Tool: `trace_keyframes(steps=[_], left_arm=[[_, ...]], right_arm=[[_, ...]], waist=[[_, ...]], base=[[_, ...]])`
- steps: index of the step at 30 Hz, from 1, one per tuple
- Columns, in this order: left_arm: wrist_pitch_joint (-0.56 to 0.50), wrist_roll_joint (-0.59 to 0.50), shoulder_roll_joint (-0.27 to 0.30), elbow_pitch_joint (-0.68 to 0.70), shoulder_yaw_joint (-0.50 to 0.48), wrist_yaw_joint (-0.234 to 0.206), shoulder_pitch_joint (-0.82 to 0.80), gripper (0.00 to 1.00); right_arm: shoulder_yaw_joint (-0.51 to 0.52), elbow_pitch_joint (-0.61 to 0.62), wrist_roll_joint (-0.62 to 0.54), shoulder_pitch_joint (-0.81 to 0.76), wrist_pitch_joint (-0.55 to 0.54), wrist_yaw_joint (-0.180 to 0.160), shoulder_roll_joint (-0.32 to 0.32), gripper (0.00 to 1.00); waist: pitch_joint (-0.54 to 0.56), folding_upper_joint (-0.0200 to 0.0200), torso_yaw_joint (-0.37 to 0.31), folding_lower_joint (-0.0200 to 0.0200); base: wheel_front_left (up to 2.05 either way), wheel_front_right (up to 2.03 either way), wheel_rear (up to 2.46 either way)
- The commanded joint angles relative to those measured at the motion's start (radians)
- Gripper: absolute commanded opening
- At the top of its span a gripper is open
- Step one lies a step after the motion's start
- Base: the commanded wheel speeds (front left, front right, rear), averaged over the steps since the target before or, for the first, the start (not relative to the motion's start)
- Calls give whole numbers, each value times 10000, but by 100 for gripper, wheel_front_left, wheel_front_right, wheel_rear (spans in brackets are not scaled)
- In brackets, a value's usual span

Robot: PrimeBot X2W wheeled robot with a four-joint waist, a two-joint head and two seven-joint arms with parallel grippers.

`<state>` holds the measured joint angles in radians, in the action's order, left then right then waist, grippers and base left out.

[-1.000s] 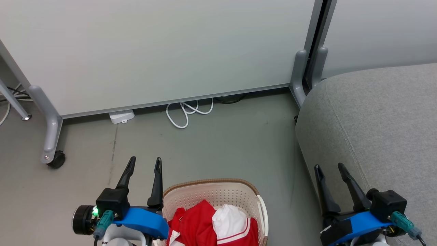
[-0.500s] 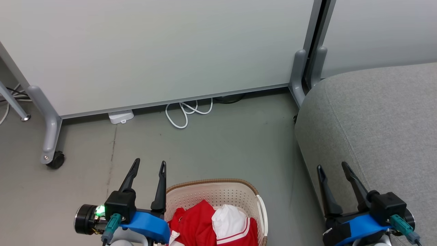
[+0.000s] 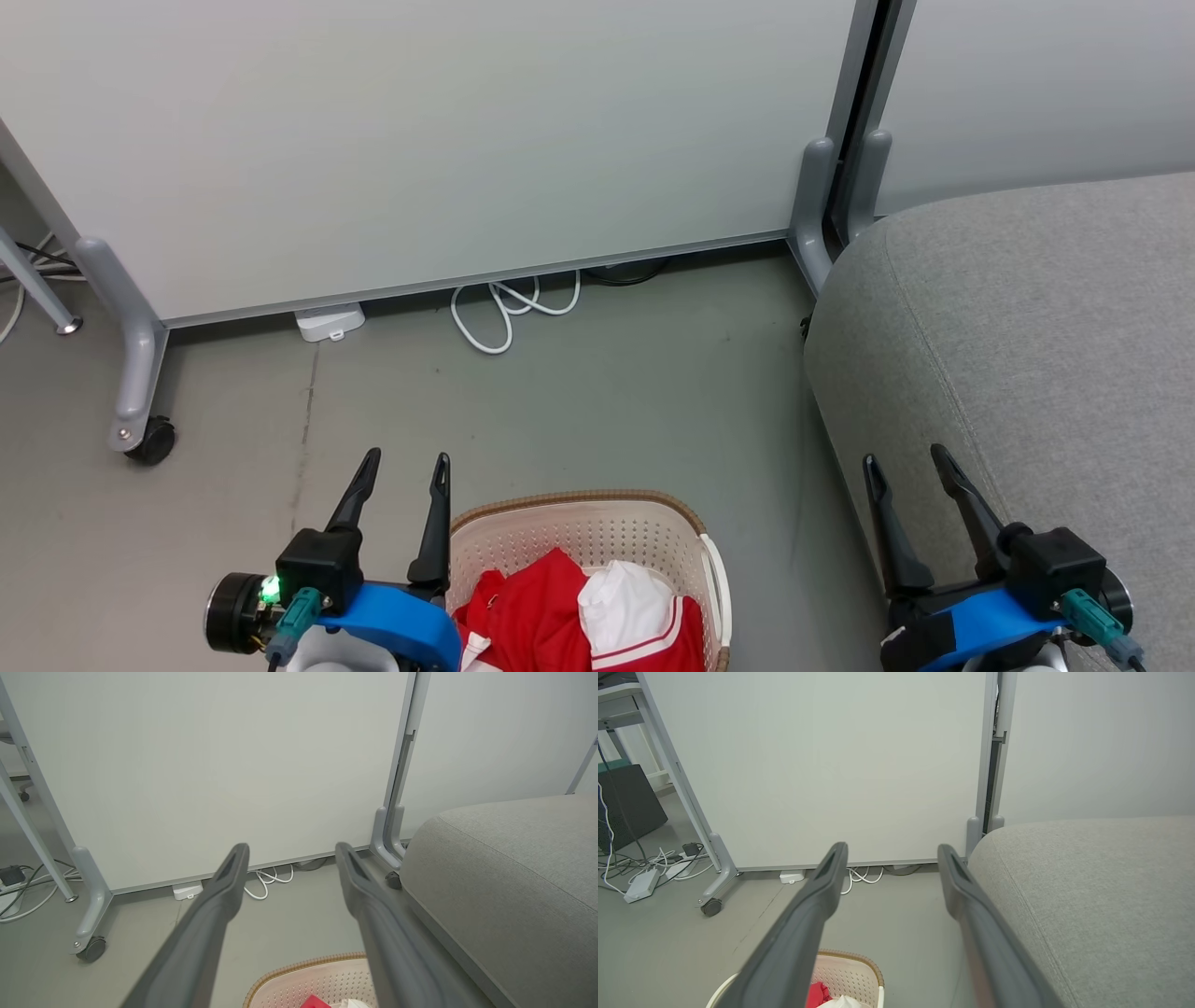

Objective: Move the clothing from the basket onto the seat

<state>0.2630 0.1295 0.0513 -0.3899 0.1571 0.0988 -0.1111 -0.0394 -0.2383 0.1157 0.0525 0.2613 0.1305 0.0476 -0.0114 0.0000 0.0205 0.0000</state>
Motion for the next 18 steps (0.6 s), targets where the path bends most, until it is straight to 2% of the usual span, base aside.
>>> trace_keyframes(steps=[1, 18], left_arm=[[28, 3, -8, -33, -15, 48, -153, 100], [28, -104, -9, -345, 83, 156, -641, 100]], right_arm=[[-13, -12, 71, -132, 59, 4, 47, 100], [-135, 40, 168, 78, 59, 4, 46, 100]], waist=[[5, 0, 2, 0], [-246, 0, -109, 0]], base=[[0, 0, 0], [0, 0, 0]])
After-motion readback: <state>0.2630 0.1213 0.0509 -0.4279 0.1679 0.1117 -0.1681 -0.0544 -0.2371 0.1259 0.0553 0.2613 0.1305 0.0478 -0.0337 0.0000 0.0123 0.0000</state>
